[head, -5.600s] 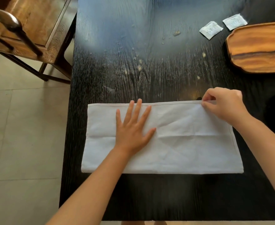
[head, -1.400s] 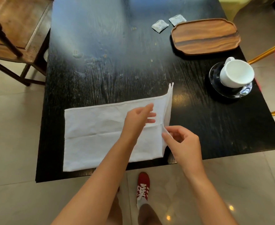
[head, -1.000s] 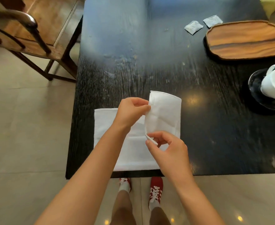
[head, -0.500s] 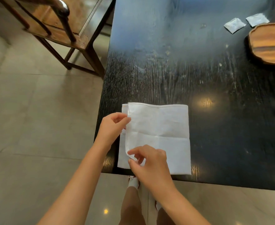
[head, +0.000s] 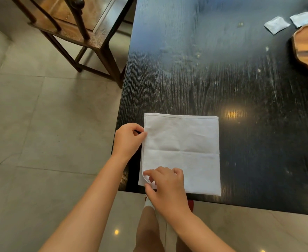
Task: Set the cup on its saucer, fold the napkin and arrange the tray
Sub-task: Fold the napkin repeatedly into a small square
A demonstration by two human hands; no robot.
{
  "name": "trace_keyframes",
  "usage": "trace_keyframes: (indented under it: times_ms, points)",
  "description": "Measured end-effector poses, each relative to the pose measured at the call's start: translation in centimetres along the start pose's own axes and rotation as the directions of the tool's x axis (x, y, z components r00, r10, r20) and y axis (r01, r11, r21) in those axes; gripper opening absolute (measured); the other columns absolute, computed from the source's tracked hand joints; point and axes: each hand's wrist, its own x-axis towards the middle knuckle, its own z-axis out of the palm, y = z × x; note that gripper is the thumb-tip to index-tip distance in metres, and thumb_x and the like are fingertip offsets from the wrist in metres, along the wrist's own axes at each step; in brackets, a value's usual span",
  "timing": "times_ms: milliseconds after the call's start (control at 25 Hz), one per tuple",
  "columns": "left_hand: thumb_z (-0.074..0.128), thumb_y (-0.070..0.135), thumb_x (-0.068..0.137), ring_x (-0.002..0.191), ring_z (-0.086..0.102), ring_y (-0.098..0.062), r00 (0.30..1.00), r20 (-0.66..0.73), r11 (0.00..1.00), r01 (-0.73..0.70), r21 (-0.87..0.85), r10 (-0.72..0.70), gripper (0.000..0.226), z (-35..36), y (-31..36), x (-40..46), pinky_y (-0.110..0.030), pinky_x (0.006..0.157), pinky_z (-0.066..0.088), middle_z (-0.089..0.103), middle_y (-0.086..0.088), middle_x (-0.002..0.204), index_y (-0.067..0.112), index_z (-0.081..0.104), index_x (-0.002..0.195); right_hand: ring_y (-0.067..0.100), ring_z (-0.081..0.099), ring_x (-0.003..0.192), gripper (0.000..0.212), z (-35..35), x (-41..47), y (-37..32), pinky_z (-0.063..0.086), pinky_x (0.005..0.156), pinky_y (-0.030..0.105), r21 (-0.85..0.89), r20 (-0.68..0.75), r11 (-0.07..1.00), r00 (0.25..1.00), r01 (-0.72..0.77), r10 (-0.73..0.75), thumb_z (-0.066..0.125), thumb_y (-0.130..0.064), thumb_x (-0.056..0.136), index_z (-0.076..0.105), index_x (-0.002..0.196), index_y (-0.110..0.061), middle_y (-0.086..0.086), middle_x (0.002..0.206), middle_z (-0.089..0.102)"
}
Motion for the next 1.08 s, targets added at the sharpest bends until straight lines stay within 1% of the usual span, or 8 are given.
trace_keyframes:
  times_ms: [160, 280, 400, 480, 600, 680, 800, 1080]
  points:
    - [0.067, 0.012, 0.077, 0.067, 0.059, -0.011, 0.999, -0.045, 0.999, -0.014, -0.032, 0.013, 0.007, 0.2, -0.4, 0.2, -0.023, 0.065, 0.046, 0.066, 0.005, 0.07, 0.015, 0.069, 0.071, 0.011, 0.056, 0.066, 0.022, 1.4, 0.3, 0.3, 0.03, 0.08, 0.027, -0.107, -0.038, 0.99, 0.994, 0.095, -0.1, 0.074, -0.023, 0.063, 0.067, 0.083, -0.028, -0.012, 0.071, 0.06]
    - [0.067, 0.012, 0.077, 0.064, 0.055, -0.011, 0.991, -0.101, 0.996, -0.088, 0.01, 0.089, 0.007, 0.8, -0.8, 0.0, -0.026, 0.062, 0.045, 0.064, 0.002, 0.073, 0.016, 0.066, 0.072, 0.015, 0.054, 0.087, 0.018, 2.6, 0.0, 1.2, 0.027, 0.081, 0.031, -0.216, -0.021, 0.954, 0.975, 0.21, -0.22, 0.064, -0.037, 0.072, 0.065, 0.086, -0.026, -0.007, 0.09, 0.063]
    - [0.064, 0.007, 0.077, 0.088, 0.056, -0.021, 0.952, -0.174, 0.963, -0.229, 0.143, 0.252, 0.025, 1.5, -1.2, -0.2, -0.038, 0.081, 0.049, 0.059, -0.006, 0.104, 0.012, 0.061, 0.101, 0.02, 0.046, 0.112, 0.021, 3.0, -0.1, 2.6, 0.03, 0.087, 0.036, -0.276, -0.017, 0.925, 0.961, 0.262, -0.277, 0.054, -0.034, 0.083, 0.065, 0.097, -0.024, 0.0, 0.115, 0.063]
    - [0.056, 0.0, 0.079, 0.127, 0.042, -0.029, 0.891, -0.065, 0.838, -0.394, 0.376, 0.448, 0.051, 2.2, -1.8, 0.1, -0.044, 0.099, 0.039, 0.045, -0.012, 0.139, 0.013, 0.048, 0.128, 0.021, 0.045, 0.118, 0.022, 3.0, -0.3, 3.5, 0.031, 0.09, 0.037, -0.274, 0.026, 0.91, 0.948, 0.312, -0.317, 0.054, -0.03, 0.086, 0.064, 0.104, -0.025, 0.001, 0.121, 0.063]
    - [0.037, 0.011, 0.088, 0.143, 0.012, -0.021, 0.846, 0.194, 0.719, -0.525, 0.455, 0.496, 0.057, 2.8, -2.7, 0.5, -0.049, 0.112, 0.017, 0.019, -0.004, 0.156, 0.02, 0.028, 0.144, 0.019, 0.043, 0.123, 0.027, 2.0, -0.3, 4.6, 0.033, 0.093, 0.037, -0.224, 0.042, 0.898, 0.924, 0.378, -0.379, 0.049, -0.028, 0.089, 0.062, 0.111, -0.023, 0.002, 0.127, 0.06]
    - [0.026, 0.034, 0.092, 0.143, 0.005, -0.015, 0.845, 0.241, 0.702, -0.531, 0.474, 0.477, 0.057, 3.0, -3.6, 0.6, -0.044, 0.114, 0.005, 0.008, 0.001, 0.156, 0.023, 0.017, 0.147, 0.018, 0.037, 0.131, 0.034, 0.5, 0.8, 5.0, 0.031, 0.102, 0.039, -0.146, -0.114, 0.947, 0.946, 0.286, -0.303, 0.039, -0.027, 0.094, 0.054, 0.124, -0.02, 0.003, 0.137, 0.051]
    - [0.023, 0.044, 0.092, 0.142, 0.001, -0.013, 0.84, 0.237, 0.654, -0.532, 0.537, 0.489, 0.061, 3.3, -4.3, 0.6, -0.04, 0.113, 0.0, 0.004, 0.002, 0.155, 0.021, 0.011, 0.147, 0.017, 0.013, 0.143, 0.05, -1.2, 5.5, 5.1, 0.008, 0.115, 0.042, -0.169, -0.251, 0.985, 0.964, 0.044, -0.086, 0.031, -0.026, 0.094, 0.027, 0.143, -0.016, 0.003, 0.152, 0.025]
    - [0.024, 0.04, 0.091, 0.142, 0.009, -0.016, 0.843, 0.209, 0.63, -0.514, 0.582, 0.495, 0.061, 3.6, -4.3, 0.8, -0.042, 0.111, 0.007, 0.013, -0.003, 0.155, 0.015, 0.017, 0.146, 0.018, 0.026, 0.139, 0.062, -2.1, 9.6, 9.8, 0.007, 0.111, 0.044, -0.5, -0.07, 0.865, 0.993, 0.044, -0.091, 0.027, -0.04, 0.089, 0.028, 0.143, -0.009, 0.005, 0.152, 0.03]
